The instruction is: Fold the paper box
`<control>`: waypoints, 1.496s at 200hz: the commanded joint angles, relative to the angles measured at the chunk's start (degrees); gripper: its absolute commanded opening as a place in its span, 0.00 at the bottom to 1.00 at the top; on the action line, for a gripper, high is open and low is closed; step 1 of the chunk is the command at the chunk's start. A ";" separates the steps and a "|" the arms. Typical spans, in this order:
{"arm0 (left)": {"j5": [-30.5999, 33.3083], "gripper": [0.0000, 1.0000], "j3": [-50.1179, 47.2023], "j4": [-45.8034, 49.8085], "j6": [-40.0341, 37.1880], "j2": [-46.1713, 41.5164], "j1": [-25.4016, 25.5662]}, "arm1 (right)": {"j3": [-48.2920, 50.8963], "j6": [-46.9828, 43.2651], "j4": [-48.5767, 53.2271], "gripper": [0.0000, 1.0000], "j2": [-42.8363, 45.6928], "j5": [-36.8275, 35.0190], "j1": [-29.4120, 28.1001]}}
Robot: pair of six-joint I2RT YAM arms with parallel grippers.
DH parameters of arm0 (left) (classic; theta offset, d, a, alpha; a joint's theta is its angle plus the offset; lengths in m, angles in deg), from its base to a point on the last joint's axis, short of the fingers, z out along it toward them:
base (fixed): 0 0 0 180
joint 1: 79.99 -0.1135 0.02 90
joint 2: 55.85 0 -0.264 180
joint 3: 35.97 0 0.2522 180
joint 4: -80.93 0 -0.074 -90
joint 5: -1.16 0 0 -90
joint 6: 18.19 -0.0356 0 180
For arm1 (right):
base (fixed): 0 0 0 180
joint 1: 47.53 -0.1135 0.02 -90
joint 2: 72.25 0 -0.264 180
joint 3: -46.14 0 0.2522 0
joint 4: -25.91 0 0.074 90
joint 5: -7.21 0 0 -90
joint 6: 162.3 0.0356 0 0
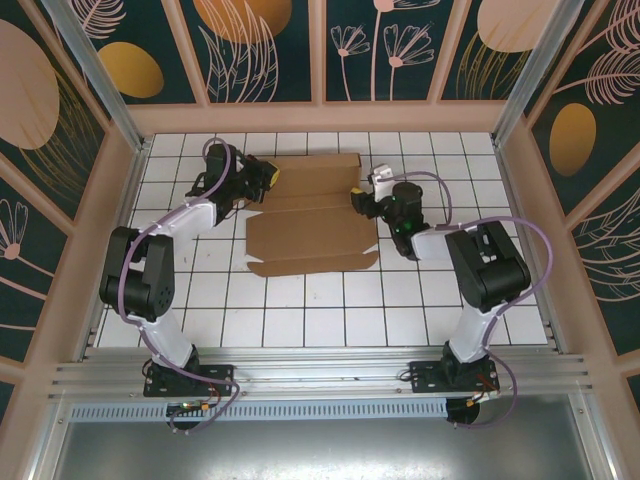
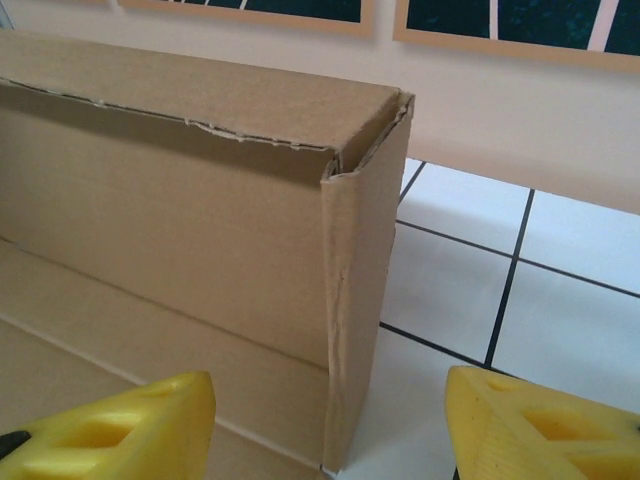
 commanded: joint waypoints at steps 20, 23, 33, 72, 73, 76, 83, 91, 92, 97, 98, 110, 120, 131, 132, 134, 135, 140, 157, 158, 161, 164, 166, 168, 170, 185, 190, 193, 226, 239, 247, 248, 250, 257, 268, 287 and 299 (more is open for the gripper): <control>0.79 0.00 2.45 0.85 1.19 1.53 -0.02 | -8.81 -2.37 3.38 0.60 -5.05 -6.68 -1.73; 0.76 0.00 2.52 0.77 1.31 1.57 0.02 | -9.31 -2.53 3.73 0.60 -5.42 -7.26 -1.93; 0.73 0.00 2.73 0.69 1.40 1.71 0.02 | -10.74 -2.87 4.82 0.57 -6.64 -8.24 -2.34; 0.36 0.00 2.90 0.19 1.72 1.69 0.02 | -14.76 -2.38 8.46 0.43 -9.94 -11.39 -2.92; 0.36 0.00 2.91 0.17 1.70 1.70 0.00 | -14.83 -2.36 8.53 0.43 -9.96 -11.45 -2.92; 0.40 0.00 2.92 0.15 1.69 1.71 0.03 | -14.88 -2.24 8.67 0.43 -10.17 -11.72 -2.92; 0.27 0.00 2.84 0.14 1.69 1.56 0.01 | -14.97 -1.99 8.98 0.42 -10.42 -12.02 -2.96; 0.34 0.00 2.76 0.07 1.76 1.38 0.00 | -15.11 -1.77 9.22 0.42 -10.70 -12.31 -2.92; 0.34 0.00 2.75 0.11 1.77 1.37 -0.01 | -15.14 -1.75 9.26 0.41 -10.74 -12.35 -2.92; 0.38 0.00 2.74 0.10 1.75 1.35 -0.01 | -15.22 -1.58 9.48 0.41 -10.92 -12.60 -2.92; 0.36 0.00 2.74 0.08 1.72 1.36 0.03 | -15.24 -1.48 9.47 0.41 -10.98 -12.60 -2.92; 0.19 0.00 2.66 0.00 1.77 1.36 -0.02 | -15.41 -1.29 9.59 0.37 -11.34 -12.51 -2.92; 0.12 0.00 2.58 -0.20 1.77 1.28 -0.02 | -15.66 -1.12 9.73 0.33 -11.60 -12.60 -3.00; -0.01 0.00 2.48 -0.28 1.86 1.26 0.00 | -16.19 -0.95 9.96 0.29 -11.96 -12.74 -3.00; -0.01 0.00 2.48 -0.29 1.86 1.22 -0.01 | -16.20 -0.94 9.93 0.29 -12.03 -12.78 -3.00; -0.01 0.00 2.43 -0.36 1.93 1.20 0.02 | -16.40 -0.94 10.05 0.27 -12.13 -12.76 -3.00; -0.01 0.00 2.41 -0.37 1.94 1.19 0.04 | -16.44 -0.94 10.11 0.27 -12.25 -12.75 -3.00; -0.01 0.00 2.34 -0.46 2.02 1.18 0.00 | -16.88 -0.89 10.35 0.24 -12.45 -12.89 -3.01; 0.01 0.00 2.00 -0.60 2.06 0.97 -0.01 | -17.74 -0.73 10.60 0.21 -13.11 -13.67 -3.10; 0.00 0.00 1.97 -0.62 2.09 0.99 -0.02 | -17.77 -0.70 10.56 0.21 -13.13 -13.73 -3.09; -0.04 0.00 1.91 -0.69 2.13 1.00 0.03 | -17.86 -0.57 10.52 0.20 -13.21 -13.85 -3.09; -0.09 0.00 1.82 -0.77 2.19 0.89 0.04 | -17.96 -0.52 10.40 0.20 -13.29 -13.94 -3.09; -0.08 0.00 1.79 -0.88 2.25 0.91 -0.01 | -17.96 -0.51 10.42 0.20 -13.31 -13.95 -3.09; -0.10 0.00 1.67 -0.97 2.29 0.88 0.05 | -18.05 -0.42 10.41 0.20 -13.34 -13.90 -3.09; -0.17 0.00 1.59 -1.06 2.34 0.91 -0.01 | -18.16 -0.41 10.43 0.20 -13.40 -13.88 -3.09; -0.14 0.00 1.17 -1.39 2.56 0.71 -0.01 | -19.21 -0.32 10.77 0.20 -14.07 -14.22 -3.26; -0.23 0.00 1.03 -1.44 2.56 0.63 0.05 | -19.49 -0.41 10.87 0.19 -14.27 -14.44 -3.37; -0.27 0.00 0.99 -1.44 2.50 0.59 0.06 | -19.65 -0.40 10.95 0.19 -14.38 -14.49 -3.43; -0.32 0.00 0.63 -1.44 2.31 0.12 0.00 | -20.51 -0.30 10.76 0.07 -14.83 -14.96 -3.53; -0.28 0.00 0.63 -1.18 2.22 -0.05 0.00 | -20.60 -0.47 10.97 0.01 -14.78 -15.34 -3.66; -0.27 0.00 0.56 -1.17 2.21 -0.11 -0.02 | -20.54 -0.69 11.03 0.00 -14.65 -15.95 -3.79; -0.27 0.00 0.55 -1.17 2.21 -0.12 -0.02 | -20.54 -0.69 11.03 0.00 -14.65 -15.95 -3.79; -0.25 0.00 0.54 -1.17 2.26 -0.13 -0.02 | -20.52 -0.85 11.02 0.00 -14.58 -16.20 -3.88; -0.21 0.00 0.59 -1.13 2.30 -0.22 -0.02 | -20.28 -1.38 10.80 0.00 -14.44 -17.14 -4.18; -0.14 0.00 0.45 -1.26 2.39 -0.34 -0.02 | -20.08 -2.25 10.65 0.00 -14.37 -19.73 -4.95; -0.09 0.00 0.61 -1.26 2.48 -0.51 0.04 | -20.43 -3.32 11.17 0.00 -14.54 -24.09 -6.57; -0.06 0.00 0.87 -1.22 2.39 -0.45 -0.01 | -20.20 -3.83 10.99 0.00 -14.50 -26.74 -7.43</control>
